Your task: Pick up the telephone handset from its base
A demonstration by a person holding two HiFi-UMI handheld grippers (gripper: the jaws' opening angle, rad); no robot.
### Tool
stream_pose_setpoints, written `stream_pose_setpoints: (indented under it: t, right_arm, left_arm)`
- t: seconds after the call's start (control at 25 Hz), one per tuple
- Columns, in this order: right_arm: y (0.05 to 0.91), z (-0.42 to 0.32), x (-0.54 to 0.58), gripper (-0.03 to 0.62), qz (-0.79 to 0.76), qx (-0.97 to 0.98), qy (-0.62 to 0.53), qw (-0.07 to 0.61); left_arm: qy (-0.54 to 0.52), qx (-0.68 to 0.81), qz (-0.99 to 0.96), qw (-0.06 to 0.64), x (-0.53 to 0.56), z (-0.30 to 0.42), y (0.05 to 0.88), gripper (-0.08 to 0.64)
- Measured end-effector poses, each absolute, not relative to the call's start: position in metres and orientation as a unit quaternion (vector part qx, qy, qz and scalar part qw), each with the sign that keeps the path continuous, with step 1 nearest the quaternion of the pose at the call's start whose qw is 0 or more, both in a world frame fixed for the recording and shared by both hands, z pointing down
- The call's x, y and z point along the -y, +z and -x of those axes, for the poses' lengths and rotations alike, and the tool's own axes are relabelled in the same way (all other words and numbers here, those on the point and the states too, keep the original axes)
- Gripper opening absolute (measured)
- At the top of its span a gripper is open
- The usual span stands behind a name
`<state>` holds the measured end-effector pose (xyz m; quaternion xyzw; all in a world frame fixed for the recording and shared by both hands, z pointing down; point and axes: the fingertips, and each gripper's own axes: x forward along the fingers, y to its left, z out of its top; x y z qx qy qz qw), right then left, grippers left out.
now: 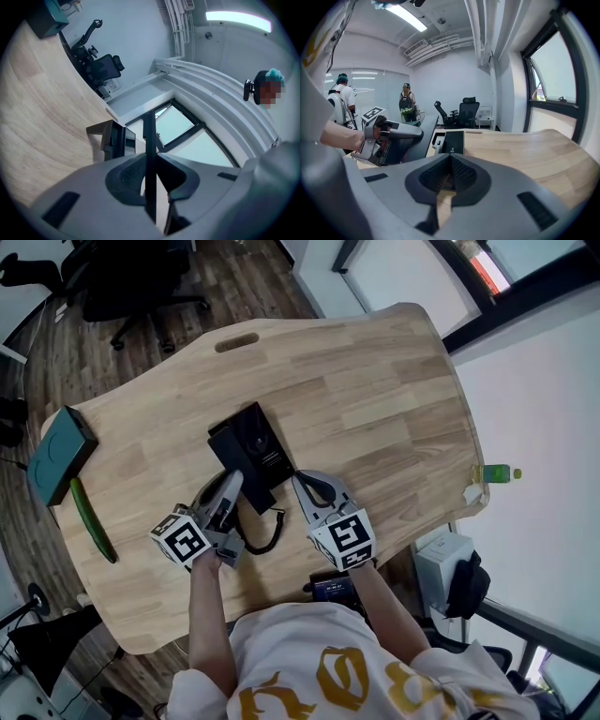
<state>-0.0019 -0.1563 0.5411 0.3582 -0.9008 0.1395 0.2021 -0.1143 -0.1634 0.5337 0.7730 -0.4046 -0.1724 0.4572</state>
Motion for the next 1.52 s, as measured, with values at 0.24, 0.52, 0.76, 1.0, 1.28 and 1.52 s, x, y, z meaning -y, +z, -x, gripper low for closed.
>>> stream_pose_setpoints:
  t: [0.24,0.52,0.76,1.0,1.28,1.52]
  right_arm:
    - [0.53,0.002,0.143,0.006,-0.365,0.901,0.138,0.191]
    - [0.519,-0.003,0.125,0.005,-0.378,0.897,0.157,0.164]
    - [0.507,-0.008,0.115,0.005,-0.395,0.891,0.161,0.155]
    - [0.489,-0.01,0.107,0.006,-0.406,0.891,0.146,0.14]
    - [0.475,-0.008,0.101,0.005,-0.416,0.891,0.127,0.128]
    - [0.458,-0.009,0.097,0.005,-0.431,0.89,0.101,0.111]
  left_arm:
    - [-0.178,0.388,-0.782,0.454,0.151,0.11,0.518,0.072]
    - [-0.18,0.378,-0.791,0.446,0.132,0.107,0.504,0.072]
    - [-0.184,0.371,-0.796,0.441,0.121,0.103,0.486,0.072]
    - [-0.187,0.364,-0.804,0.432,0.108,0.1,0.47,0.072]
    - [-0.203,0.361,-0.805,0.424,0.096,0.106,0.453,0.072]
    - [-0.21,0.355,-0.813,0.412,0.088,0.109,0.44,0.072]
